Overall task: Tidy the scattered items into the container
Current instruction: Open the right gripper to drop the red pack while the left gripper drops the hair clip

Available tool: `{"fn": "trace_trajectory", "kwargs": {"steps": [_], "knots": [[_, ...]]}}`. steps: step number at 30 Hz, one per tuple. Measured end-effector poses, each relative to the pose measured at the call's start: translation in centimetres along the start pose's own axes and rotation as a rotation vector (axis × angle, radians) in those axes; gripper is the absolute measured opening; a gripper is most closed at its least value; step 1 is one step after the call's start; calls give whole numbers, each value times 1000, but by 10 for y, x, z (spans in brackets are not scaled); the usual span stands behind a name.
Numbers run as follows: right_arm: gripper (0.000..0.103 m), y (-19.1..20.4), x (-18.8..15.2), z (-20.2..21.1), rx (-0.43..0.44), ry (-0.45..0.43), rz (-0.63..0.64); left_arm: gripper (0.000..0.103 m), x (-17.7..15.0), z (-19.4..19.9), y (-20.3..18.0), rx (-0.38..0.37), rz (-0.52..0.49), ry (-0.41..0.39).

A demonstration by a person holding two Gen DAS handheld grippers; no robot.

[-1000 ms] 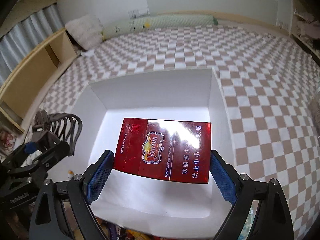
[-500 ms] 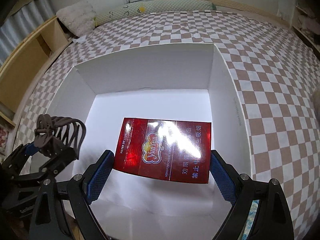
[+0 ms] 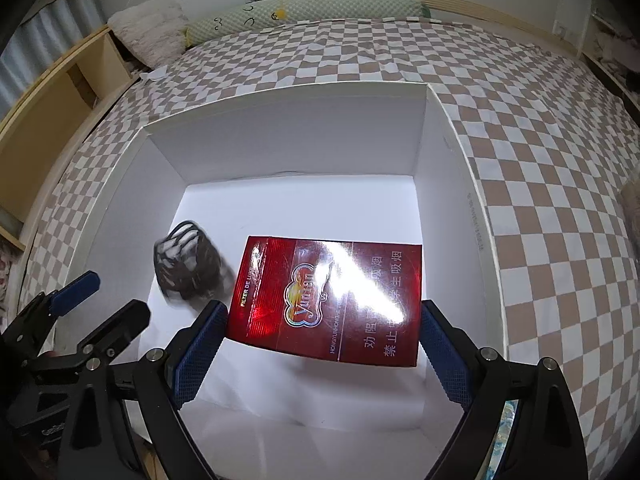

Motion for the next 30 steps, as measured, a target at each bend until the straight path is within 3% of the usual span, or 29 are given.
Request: {"fn": "trace_trajectory", "kwargs": {"steps": [9, 12, 30], "knots": [[94, 7, -2, 1, -22, -14, 24, 92, -3, 10, 6, 10, -4, -12], [103, 7, -3, 3, -29, -23, 16, 92, -4, 14, 5, 11, -13, -15], [103, 5, -5, 22, -25, -61, 12, 92, -5, 30, 7, 6, 10, -39]]}}
Point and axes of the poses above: each gripper's, at about its wrist camera, not at the fingertips, and z roughly against the way its jaws point, y to its left, x to its top, the point moved 5 cm from there along -z, roughly the way its jaws point, and after that the axes turned 13 degrees about -x, right-handed, at the moved point
